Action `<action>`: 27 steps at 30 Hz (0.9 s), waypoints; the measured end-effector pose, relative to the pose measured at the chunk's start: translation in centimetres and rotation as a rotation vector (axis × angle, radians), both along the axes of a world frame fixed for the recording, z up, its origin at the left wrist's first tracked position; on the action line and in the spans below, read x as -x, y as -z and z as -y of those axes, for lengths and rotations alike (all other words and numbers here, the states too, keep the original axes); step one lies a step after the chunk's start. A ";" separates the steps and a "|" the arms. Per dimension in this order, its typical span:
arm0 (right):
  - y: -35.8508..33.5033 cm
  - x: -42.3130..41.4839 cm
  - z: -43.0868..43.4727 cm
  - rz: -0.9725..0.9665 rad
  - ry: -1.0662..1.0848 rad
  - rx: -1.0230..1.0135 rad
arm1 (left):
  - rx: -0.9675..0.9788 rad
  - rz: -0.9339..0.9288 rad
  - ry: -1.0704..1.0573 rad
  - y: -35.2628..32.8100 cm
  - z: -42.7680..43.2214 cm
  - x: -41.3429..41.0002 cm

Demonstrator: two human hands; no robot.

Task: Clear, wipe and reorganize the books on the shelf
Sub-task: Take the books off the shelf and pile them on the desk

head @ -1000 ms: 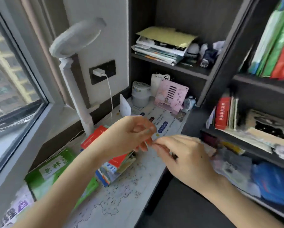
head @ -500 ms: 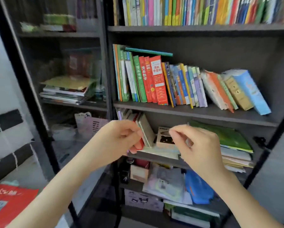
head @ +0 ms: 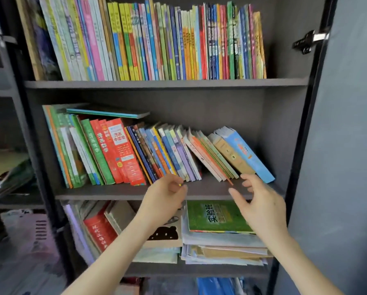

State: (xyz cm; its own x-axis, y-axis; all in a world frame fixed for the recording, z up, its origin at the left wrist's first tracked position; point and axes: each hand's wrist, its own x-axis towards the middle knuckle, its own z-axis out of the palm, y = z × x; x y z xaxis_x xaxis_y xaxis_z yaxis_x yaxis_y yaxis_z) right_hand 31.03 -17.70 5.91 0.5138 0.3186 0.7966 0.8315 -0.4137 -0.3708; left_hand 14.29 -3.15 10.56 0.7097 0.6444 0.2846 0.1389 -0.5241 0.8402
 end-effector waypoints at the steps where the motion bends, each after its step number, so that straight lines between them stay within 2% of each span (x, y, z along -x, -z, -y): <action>1: 0.3 -1.4 -0.5 0.000 0.038 0.009 | -0.004 0.010 0.004 0.2 -0.7 -1.9; 7: 0.1 -9.3 -5.1 -0.138 0.256 0.081 | 0.016 -0.022 0.017 0.4 -4.6 -11.3; 9: 0.0 -11.8 -6.9 -0.128 0.297 0.102 | 0.066 -0.020 0.032 0.5 -5.6 -14.2; 14: 0.3 -17.4 -11.3 -0.079 0.371 0.109 | 0.214 0.183 0.024 1.9 -8.6 -21.2; 18: 1.0 -19.4 -12.9 -0.010 0.415 0.093 | 0.225 0.311 -0.055 2.6 -8.1 -24.2; 22: 1.8 -20.6 -13.0 0.046 0.460 0.147 | 0.174 0.352 -0.130 3.6 -7.9 -25.6; 27: 0.9 -22.4 -12.2 0.078 0.365 0.149 | 0.150 0.355 -0.137 3.5 -9.1 -26.4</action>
